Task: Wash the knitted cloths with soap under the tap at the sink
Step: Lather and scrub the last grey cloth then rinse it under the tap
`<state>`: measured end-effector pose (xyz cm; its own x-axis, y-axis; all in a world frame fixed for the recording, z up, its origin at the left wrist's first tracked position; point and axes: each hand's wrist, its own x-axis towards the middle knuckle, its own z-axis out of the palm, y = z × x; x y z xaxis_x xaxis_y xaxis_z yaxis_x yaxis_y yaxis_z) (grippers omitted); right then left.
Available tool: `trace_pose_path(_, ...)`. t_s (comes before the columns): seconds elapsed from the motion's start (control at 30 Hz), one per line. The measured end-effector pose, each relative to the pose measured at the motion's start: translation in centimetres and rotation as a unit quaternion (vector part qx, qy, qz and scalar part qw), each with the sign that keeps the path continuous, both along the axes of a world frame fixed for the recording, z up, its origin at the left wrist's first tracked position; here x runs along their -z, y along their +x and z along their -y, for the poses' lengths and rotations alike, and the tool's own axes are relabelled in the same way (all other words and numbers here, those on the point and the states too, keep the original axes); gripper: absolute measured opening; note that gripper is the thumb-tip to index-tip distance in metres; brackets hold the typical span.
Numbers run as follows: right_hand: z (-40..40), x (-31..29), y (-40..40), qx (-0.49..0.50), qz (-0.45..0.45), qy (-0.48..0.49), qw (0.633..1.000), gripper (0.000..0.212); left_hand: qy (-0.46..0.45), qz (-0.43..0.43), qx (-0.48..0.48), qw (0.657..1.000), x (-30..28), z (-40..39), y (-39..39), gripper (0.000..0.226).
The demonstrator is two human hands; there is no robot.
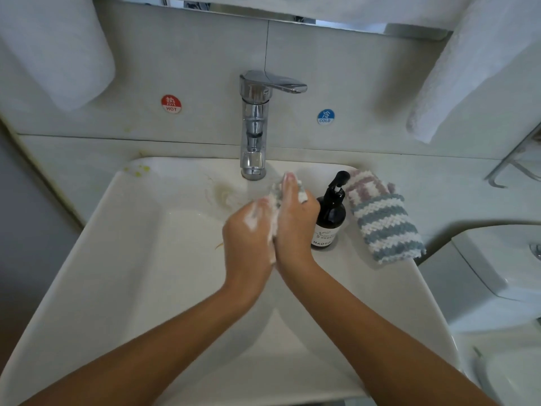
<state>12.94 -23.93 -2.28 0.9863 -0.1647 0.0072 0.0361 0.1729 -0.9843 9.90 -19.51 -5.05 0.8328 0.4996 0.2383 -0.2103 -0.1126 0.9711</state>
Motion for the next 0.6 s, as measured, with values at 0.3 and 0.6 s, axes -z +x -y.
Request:
trace_pose_path(0.3, -0.8, 2.2, -0.7, -0.151, -0.121, -0.086, 0.977, 0.028, -0.039, -0.017, -0.087, 0.995, -0.1, -1.2, 1.8, 0.047)
trace_pose_path(0.6, -0.1, -0.4, 0.0, -0.076, -0.004, -0.048, 0.996, 0.034, 0.027, -0.005, -0.026, 0.999, -0.1, -0.9, 0.5, 0.039)
